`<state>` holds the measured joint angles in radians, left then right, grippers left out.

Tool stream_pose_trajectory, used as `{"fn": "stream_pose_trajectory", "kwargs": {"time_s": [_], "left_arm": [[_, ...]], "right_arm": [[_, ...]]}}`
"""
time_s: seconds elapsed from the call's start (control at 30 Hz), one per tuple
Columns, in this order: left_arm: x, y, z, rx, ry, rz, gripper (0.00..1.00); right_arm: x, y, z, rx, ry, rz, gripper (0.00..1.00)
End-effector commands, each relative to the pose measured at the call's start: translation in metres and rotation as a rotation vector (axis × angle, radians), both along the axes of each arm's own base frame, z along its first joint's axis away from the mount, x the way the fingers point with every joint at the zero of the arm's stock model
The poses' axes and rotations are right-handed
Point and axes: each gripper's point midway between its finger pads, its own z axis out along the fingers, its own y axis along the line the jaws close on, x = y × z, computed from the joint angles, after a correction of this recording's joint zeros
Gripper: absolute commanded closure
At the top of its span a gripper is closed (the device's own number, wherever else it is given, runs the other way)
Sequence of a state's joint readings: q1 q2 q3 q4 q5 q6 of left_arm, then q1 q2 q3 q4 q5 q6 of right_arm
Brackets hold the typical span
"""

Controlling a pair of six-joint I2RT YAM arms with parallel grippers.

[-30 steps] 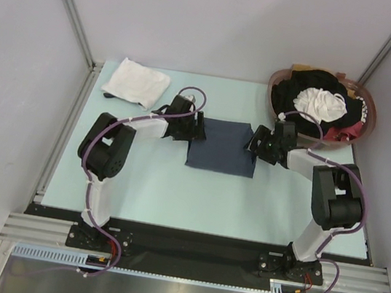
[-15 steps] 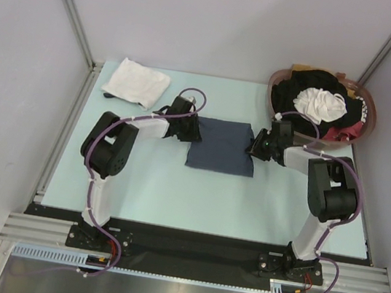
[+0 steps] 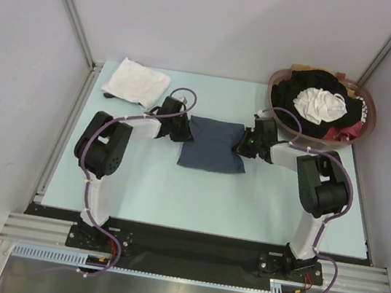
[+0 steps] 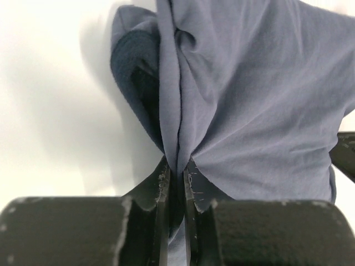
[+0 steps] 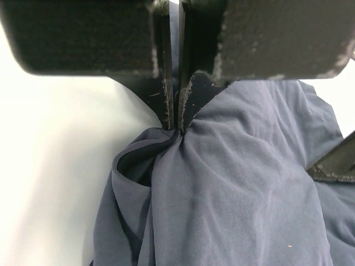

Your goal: Fold and stack the tank tops

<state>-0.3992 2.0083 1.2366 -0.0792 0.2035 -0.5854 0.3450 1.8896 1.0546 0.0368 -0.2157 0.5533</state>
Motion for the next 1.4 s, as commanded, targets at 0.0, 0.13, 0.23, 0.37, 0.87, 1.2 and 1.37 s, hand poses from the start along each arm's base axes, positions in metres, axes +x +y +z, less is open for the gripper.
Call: {"fn": "stream_pose_trajectory", "kwargs": {"time_s": [0.0, 0.13, 0.23, 0.37, 0.87, 1.2, 1.37], "left_arm": [[0.002, 0.05, -0.008, 0.069, 0.038, 0.089, 0.94], [0.004, 0.061, 0.0, 0.081, 0.022, 0.096, 0.79], [0.003, 0.063, 0.006, 0.091, 0.012, 0.095, 0.46], [0.01, 0.083, 0.023, 0.117, -0.033, 0.149, 0.29], [0.075, 0.231, 0.056, -0.13, -0.118, 0.761, 0.09], [0.118, 0.277, 0.019, -0.216, -0.118, 1.112, 0.14], [0.132, 0.292, 0.003, -0.258, -0.143, 1.234, 0.21]], "right_arm": [[0.01, 0.031, 0.014, 0.056, -0.039, 0.038, 1.0], [0.013, 0.044, 0.019, 0.045, -0.049, 0.033, 1.0], [0.016, 0.034, 0.019, 0.017, -0.052, -0.013, 1.0], [0.01, 0.02, 0.018, 0.016, -0.053, -0.032, 0.89], [0.008, 0.011, 0.021, 0.05, -0.075, -0.005, 0.61], [0.003, 0.013, 0.024, 0.09, -0.085, 0.007, 0.61], [0.0, 0.015, 0.025, 0.102, -0.084, 0.014, 0.61]]}}
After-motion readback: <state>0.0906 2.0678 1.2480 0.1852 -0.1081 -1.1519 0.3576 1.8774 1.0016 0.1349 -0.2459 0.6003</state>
